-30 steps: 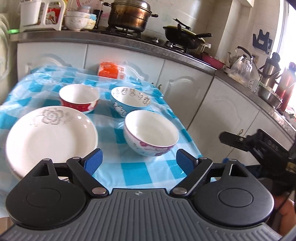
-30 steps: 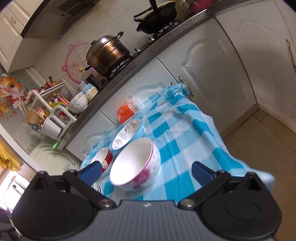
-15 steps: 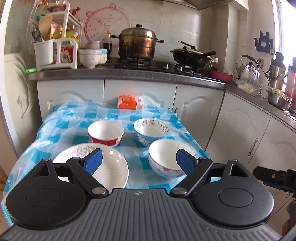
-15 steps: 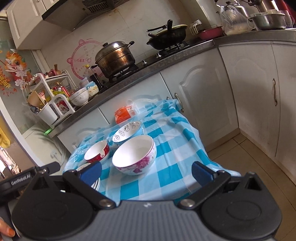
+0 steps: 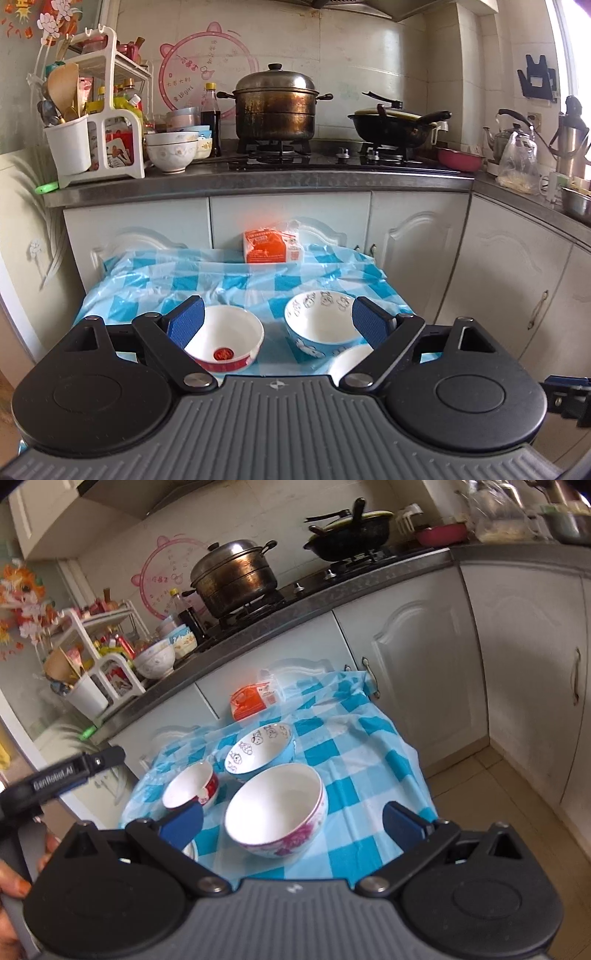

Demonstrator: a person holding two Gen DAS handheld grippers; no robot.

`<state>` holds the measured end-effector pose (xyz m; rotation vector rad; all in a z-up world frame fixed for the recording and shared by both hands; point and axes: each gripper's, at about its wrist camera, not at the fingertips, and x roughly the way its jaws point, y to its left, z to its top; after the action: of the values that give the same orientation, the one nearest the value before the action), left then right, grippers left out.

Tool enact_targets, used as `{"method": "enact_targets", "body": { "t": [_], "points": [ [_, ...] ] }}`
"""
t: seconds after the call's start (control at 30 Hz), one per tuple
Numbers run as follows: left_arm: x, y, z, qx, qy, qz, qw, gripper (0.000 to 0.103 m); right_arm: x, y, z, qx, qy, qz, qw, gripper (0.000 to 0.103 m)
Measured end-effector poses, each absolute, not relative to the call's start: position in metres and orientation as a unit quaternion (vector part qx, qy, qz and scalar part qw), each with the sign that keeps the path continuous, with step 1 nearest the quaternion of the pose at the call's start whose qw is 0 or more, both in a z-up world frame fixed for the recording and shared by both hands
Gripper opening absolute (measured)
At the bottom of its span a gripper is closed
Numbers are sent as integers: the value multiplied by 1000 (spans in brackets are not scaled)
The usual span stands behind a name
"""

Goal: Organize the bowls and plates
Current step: 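Move both grippers toward the blue cartoon-print bowl, then grasp the blue cartoon bowl's rim with both grippers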

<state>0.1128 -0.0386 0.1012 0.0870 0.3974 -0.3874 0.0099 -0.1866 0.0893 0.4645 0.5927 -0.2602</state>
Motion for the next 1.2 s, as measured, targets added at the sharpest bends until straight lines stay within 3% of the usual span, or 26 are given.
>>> {"method": "enact_targets", "body": {
  "t": [0.53,1.2],
  "points": [
    [197,-59,81,63,222,-171,958,103,102,-196,76,161,318,-125,926,102],
    [242,-99,38,76,256,-198,943,103,154,-249,42,249,347,-123,896,102]
  ]
}}
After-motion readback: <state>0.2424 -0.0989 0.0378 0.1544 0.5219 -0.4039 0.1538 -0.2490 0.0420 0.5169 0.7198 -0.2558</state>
